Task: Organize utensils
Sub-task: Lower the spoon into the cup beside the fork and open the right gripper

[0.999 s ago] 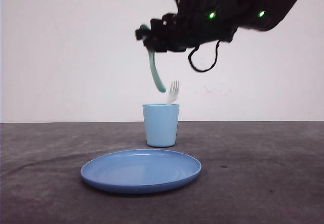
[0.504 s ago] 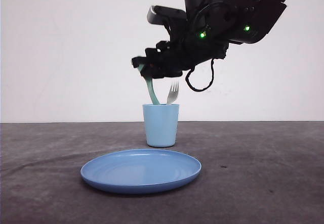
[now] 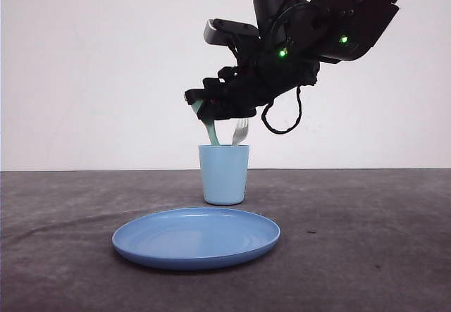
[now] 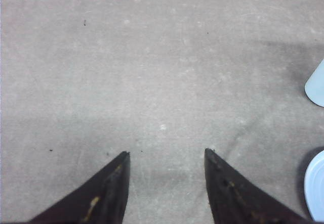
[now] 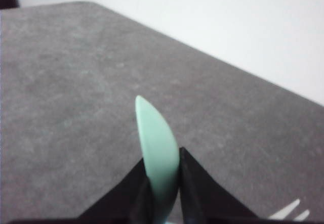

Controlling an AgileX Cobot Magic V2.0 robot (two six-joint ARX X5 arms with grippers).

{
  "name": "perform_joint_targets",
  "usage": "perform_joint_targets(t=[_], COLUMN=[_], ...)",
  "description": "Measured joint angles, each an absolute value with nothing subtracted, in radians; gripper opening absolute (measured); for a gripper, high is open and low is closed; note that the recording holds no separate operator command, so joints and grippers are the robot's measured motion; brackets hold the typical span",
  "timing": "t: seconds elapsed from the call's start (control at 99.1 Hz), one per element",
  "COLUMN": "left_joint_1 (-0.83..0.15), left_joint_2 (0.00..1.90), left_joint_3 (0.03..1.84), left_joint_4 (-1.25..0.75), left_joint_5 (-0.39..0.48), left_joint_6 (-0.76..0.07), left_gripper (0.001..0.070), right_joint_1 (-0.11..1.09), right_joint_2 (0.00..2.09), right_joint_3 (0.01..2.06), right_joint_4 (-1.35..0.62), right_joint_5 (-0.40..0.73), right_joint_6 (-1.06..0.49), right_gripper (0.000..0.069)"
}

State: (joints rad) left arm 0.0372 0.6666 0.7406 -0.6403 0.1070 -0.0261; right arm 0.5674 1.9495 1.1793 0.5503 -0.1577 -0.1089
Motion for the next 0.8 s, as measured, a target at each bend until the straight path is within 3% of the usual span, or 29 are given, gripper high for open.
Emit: perform_joint_targets(t=[0.434, 0.504, 0.676, 0.797], left_joint_1=[0.037, 0.037, 0.037, 0.037], left_joint_2=[0.667, 0.667, 0.667, 0.667], left_joint_3=[0.741, 0.741, 0.741, 0.741], left_joint_4=[-0.641, -0.641, -0.641, -0.641], left_joint_5=[0.107, 0.107, 0.107, 0.107], left_joint_6=[-0.026, -0.026, -0.026, -0.026], left_gripper=[0.0276, 0.0276, 0.0276, 0.0276], right_joint_1=[0.567, 0.567, 0.568, 0.569], right_joint_2=[1.967, 1.967, 1.967, 1.963], right_joint_3=[1.180, 1.180, 1.180, 1.180], right_joint_4=[0.530, 0.530, 0.537, 0.524], right_joint_5=[-0.158, -0.158, -0.159, -0.164], right_joint_6=[-0.109, -0.109, -0.109, -0.107], right_gripper=[0.0074, 0.0147, 0.0418, 0.0480])
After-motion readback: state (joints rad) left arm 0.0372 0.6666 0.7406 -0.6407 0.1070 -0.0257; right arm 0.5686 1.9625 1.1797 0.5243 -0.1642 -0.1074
